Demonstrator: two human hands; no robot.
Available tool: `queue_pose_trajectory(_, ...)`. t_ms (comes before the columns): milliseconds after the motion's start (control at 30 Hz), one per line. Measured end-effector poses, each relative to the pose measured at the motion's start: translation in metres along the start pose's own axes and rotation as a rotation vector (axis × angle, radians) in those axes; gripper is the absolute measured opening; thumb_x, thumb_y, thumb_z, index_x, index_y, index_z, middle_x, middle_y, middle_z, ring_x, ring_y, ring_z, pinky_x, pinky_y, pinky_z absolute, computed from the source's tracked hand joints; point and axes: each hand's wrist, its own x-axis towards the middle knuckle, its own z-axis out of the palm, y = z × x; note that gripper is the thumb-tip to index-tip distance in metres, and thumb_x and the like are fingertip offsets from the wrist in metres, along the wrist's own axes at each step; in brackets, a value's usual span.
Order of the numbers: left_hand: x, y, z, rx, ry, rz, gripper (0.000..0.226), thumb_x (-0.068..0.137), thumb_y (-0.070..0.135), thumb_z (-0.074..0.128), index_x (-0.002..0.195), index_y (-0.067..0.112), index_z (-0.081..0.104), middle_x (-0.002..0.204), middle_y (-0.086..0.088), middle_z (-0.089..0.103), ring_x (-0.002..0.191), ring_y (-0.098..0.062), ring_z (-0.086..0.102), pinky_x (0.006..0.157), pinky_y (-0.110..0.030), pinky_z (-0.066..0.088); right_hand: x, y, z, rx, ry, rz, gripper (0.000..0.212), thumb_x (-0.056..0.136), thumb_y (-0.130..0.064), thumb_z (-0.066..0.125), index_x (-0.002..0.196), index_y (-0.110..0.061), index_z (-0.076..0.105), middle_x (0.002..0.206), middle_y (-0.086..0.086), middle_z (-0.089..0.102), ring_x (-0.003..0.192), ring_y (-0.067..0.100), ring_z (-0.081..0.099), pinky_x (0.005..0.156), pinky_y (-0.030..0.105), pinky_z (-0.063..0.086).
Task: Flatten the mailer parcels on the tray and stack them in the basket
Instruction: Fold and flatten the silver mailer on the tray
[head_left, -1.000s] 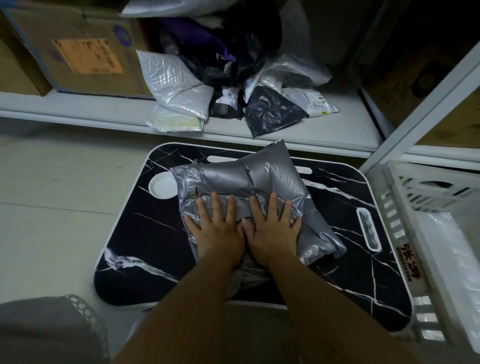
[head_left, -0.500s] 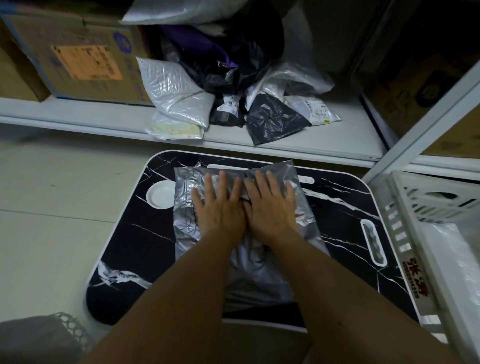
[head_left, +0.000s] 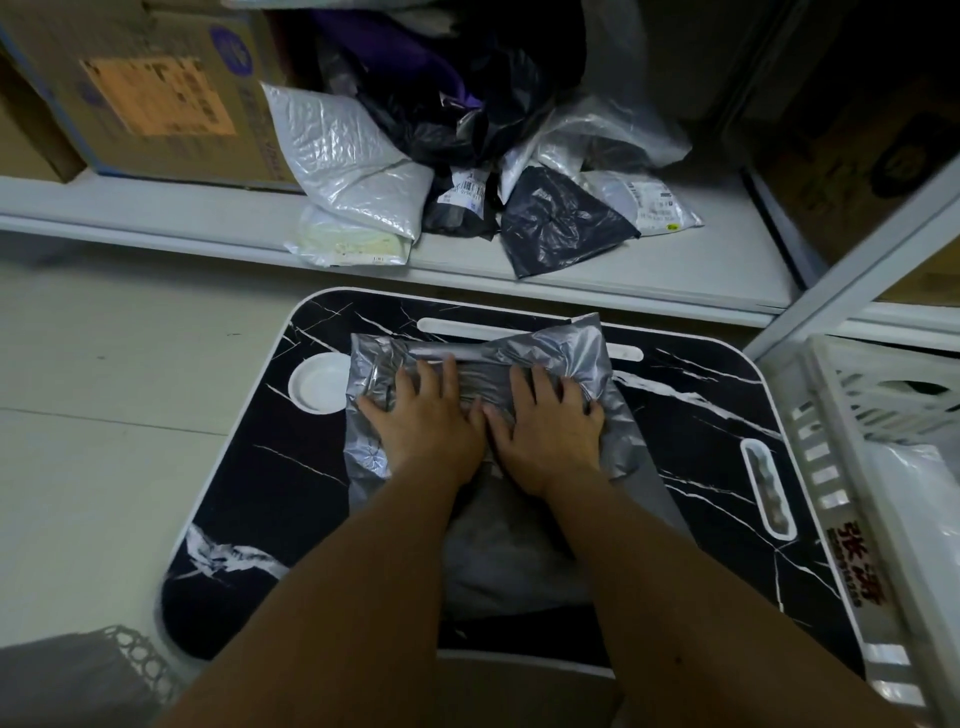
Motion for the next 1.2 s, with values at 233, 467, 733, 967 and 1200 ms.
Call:
queue_pose_trajectory(233, 0.023, 0.007, -0.012, 0.051, 0.135, 0.107, 0.057, 0.099, 0.044, 0.019, 0.151, 0.024, 0.01, 0.158, -0.012, 0.01, 0.146, -0.035, 0.003, 0.114, -0.059, 0.007, 0.034, -0.009, -0.015, -0.051, 0.241, -0.146, 0.043, 0.102, -0.042, 0.028, 0.138, -0.026, 0.041, 0.146, 0.001, 0.04, 0.138, 0.024, 0.028, 0.111, 0.051, 0.022)
queue_pose_trajectory(467, 0.032, -0.007, 0.006, -0.023, -0.04, 0.04, 0.06, 0.094, 0.058, 0.009, 0.148, 0.04, -0.009, 0.159, -0.005, -0.011, 0.144, -0.035, -0.015, 0.108, -0.069, -0.001, 0.054, 0.003, -0.002, 0.066, -0.126, 0.106, 0.072, 0.083, -0.082, 0.016, 0.148, -0.052, 0.005, 0.163, 0.001, -0.005, 0.146, 0.041, -0.009, 0.11, 0.068, 0.0)
queue_pose_trajectory(733, 0.041, -0.003, -0.003, -0.066, -0.132, -0.1, 0.081, 0.088, 0.071, 0.012, 0.152, 0.024, -0.005, 0.159, -0.01, -0.012, 0.146, -0.028, -0.013, 0.108, -0.068, 0.001, 0.058, 0.005, -0.014, 0.126, -0.225, 0.289, 0.102, 0.072, -0.092, 0.021, 0.154, -0.034, -0.001, 0.161, 0.016, -0.01, 0.146, 0.038, -0.012, 0.112, 0.064, 0.002)
queue_pose_trajectory(967, 0.018, -0.01, -0.004, 0.061, 0.074, 0.051, 0.063, 0.1, 0.043, 0.02, 0.152, 0.014, 0.0, 0.158, -0.016, -0.011, 0.146, -0.032, -0.011, 0.116, -0.055, 0.002, 0.03, 0.0, -0.017, 0.048, 0.054, 0.254, 0.062, 0.102, -0.045, 0.028, 0.153, -0.013, 0.014, 0.161, 0.015, 0.004, 0.148, 0.03, -0.002, 0.116, 0.058, 0.009)
queue_pose_trajectory(1200, -0.041, 0.004, -0.011, 0.068, -0.095, 0.129, 0.062, 0.099, 0.046, 0.028, 0.151, 0.031, -0.002, 0.157, -0.011, -0.02, 0.144, -0.037, -0.017, 0.114, -0.06, -0.002, -0.038, -0.026, -0.01, 0.139, 0.036, 0.156, 0.049, 0.103, -0.045, 0.023, 0.151, -0.034, 0.02, 0.162, 0.009, 0.003, 0.148, 0.033, -0.006, 0.113, 0.065, 0.003)
